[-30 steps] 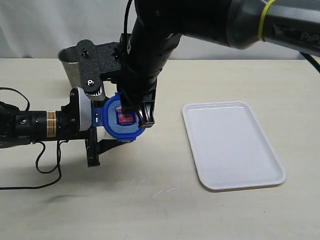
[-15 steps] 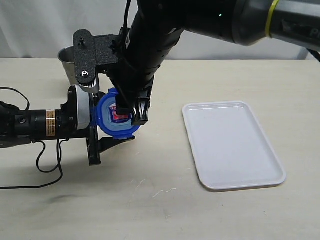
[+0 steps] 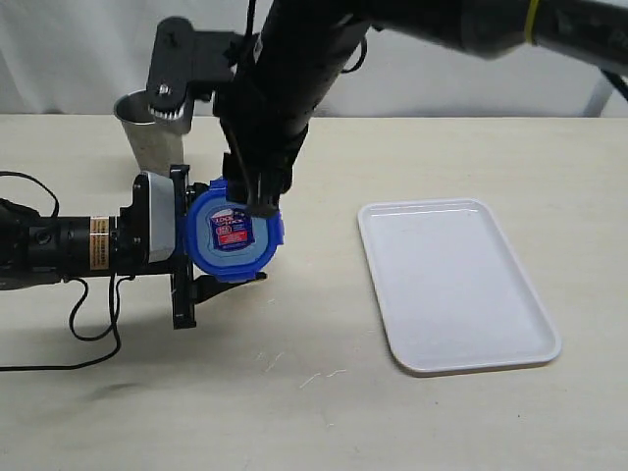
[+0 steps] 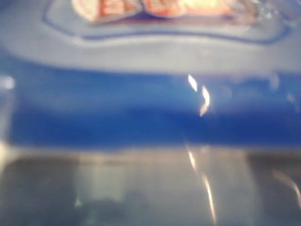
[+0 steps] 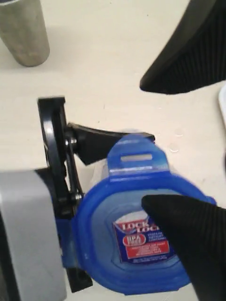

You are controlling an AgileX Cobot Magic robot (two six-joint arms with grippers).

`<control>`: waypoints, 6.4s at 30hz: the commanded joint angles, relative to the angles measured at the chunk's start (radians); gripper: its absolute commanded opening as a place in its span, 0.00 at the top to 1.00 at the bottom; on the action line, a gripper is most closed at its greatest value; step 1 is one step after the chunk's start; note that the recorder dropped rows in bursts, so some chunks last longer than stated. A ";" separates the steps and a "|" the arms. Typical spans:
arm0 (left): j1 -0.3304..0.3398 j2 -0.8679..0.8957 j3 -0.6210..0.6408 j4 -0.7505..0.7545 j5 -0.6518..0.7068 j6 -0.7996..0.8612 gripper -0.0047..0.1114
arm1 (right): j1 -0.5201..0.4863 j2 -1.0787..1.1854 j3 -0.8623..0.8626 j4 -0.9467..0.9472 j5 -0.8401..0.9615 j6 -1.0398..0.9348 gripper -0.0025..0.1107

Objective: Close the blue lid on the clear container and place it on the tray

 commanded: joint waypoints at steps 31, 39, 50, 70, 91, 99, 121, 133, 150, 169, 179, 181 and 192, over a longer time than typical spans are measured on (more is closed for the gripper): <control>-0.019 -0.015 -0.007 -0.065 -0.039 0.127 0.96 | 0.051 0.107 -0.119 -0.077 0.176 -0.015 0.60; -0.019 -0.015 -0.007 -0.065 -0.039 0.110 0.96 | 0.051 0.099 -0.119 0.001 0.176 -0.002 0.68; -0.019 -0.029 -0.007 -0.065 -0.039 0.077 0.96 | 0.043 0.133 -0.117 -0.058 0.176 0.116 0.69; -0.019 -0.029 -0.007 -0.073 -0.039 0.109 0.96 | 0.035 0.140 0.056 0.092 0.176 0.059 0.71; -0.017 -0.029 -0.007 -0.180 -0.039 -0.220 0.96 | 0.035 0.091 -0.133 -0.340 0.133 0.423 0.54; -0.017 -0.029 -0.007 -0.237 -0.039 -0.294 0.96 | 0.035 0.060 -0.133 -0.473 0.032 0.684 0.54; -0.002 -0.029 -0.007 -0.249 -0.039 -0.322 0.96 | -0.046 -0.007 -0.091 -0.030 0.025 0.634 0.87; -0.002 -0.029 -0.007 -0.232 -0.039 -0.343 0.96 | -0.046 0.061 -0.078 -0.192 0.048 0.742 0.94; -0.002 -0.029 -0.007 -0.249 -0.039 -0.330 0.96 | -0.123 -0.097 -0.080 0.220 -0.036 0.701 0.67; -0.002 -0.029 -0.007 -0.241 -0.039 -0.330 0.96 | 0.053 0.019 -0.080 -0.209 -0.020 0.974 0.60; -0.002 -0.029 -0.007 -0.241 -0.039 -0.330 0.96 | 0.053 0.056 -0.080 -0.207 -0.004 0.955 0.67; -0.002 -0.029 -0.007 -0.239 -0.039 -0.330 0.96 | 0.059 0.070 -0.080 -0.211 0.011 0.938 0.67; -0.002 -0.029 -0.007 -0.237 -0.039 -0.330 0.96 | 0.145 0.126 -0.080 -0.419 0.047 0.960 0.88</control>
